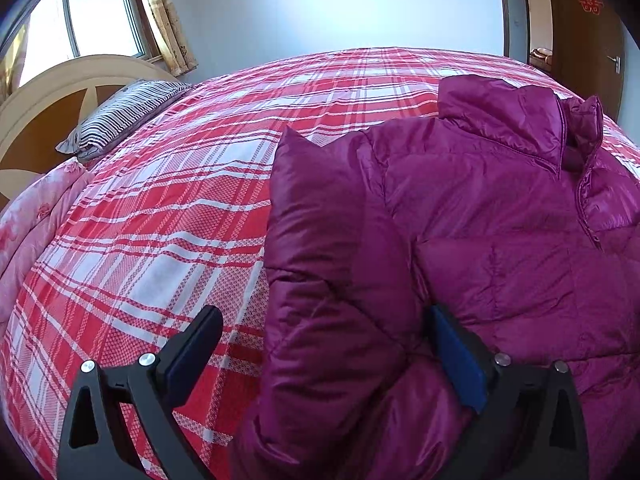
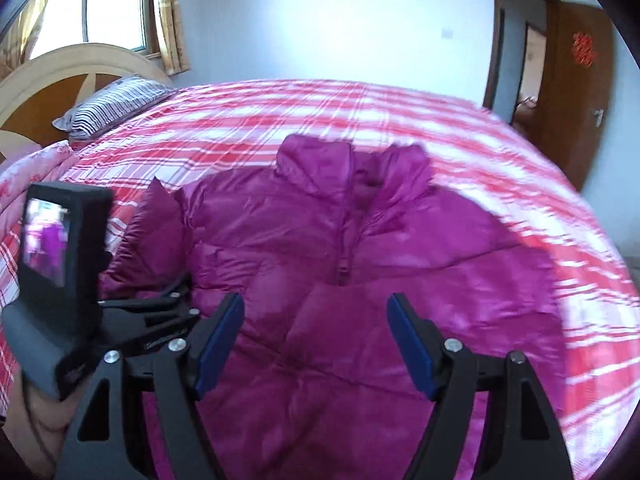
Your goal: Fold large clothes
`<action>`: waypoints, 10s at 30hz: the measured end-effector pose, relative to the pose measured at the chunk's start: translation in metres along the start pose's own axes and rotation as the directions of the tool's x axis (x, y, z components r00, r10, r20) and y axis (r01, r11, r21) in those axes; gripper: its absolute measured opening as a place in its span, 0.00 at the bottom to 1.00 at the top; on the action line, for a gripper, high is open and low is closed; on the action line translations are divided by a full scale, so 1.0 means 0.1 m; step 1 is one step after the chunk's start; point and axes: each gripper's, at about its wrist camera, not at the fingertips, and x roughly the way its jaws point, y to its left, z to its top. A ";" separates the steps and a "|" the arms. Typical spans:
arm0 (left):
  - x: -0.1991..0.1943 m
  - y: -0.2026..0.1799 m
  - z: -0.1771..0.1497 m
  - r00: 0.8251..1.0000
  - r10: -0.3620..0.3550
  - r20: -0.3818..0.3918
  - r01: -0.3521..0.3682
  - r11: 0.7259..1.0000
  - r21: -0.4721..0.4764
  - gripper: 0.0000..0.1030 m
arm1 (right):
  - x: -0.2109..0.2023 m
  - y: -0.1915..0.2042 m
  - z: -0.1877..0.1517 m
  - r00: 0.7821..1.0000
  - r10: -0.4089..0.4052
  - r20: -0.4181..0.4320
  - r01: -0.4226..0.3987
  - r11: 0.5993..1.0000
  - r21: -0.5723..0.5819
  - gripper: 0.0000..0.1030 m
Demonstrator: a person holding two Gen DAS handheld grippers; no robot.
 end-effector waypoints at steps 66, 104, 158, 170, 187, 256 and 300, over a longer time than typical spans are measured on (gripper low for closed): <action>-0.07 -0.15 -0.09 0.994 -0.097 -0.054 0.094 0.994 -0.050 0.99 | 0.43 -0.20 -0.23 0.993 0.070 -0.097 -0.063 0.995 0.077 0.89; 0.22 -0.69 1.91 0.941 -0.328 -0.083 0.322 0.944 -0.078 0.99 | -0.20 -0.69 0.17 0.977 0.212 0.013 -0.212 0.967 0.138 0.92; -0.44 -0.64 0.94 0.891 -0.444 0.095 0.361 0.819 0.446 0.13 | 1.11 -1.62 0.64 0.984 -0.041 -0.175 0.043 0.999 0.011 0.04; 0.12 -0.69 1.91 0.894 -0.434 0.112 0.420 0.898 0.130 0.54 | 1.13 -1.63 0.54 0.987 -0.049 -0.154 0.054 0.998 0.030 0.02; 0.23 -1.11 1.15 0.916 -0.401 -0.011 0.368 0.830 0.419 0.54 | 0.64 -1.77 1.34 0.996 0.054 0.071 -0.068 0.972 0.225 0.54; 0.56 -0.93 0.97 0.938 -0.345 -0.019 0.342 0.919 0.196 0.68 | 1.32 -0.85 0.67 0.993 0.013 -0.121 -0.016 1.000 -0.021 0.56; -1.88 0.65 -0.99 0.864 -0.503 0.037 0.500 0.863 0.072 0.75 | -1.08 -1.58 -0.80 0.988 0.065 -0.137 -0.048 0.990 0.129 0.82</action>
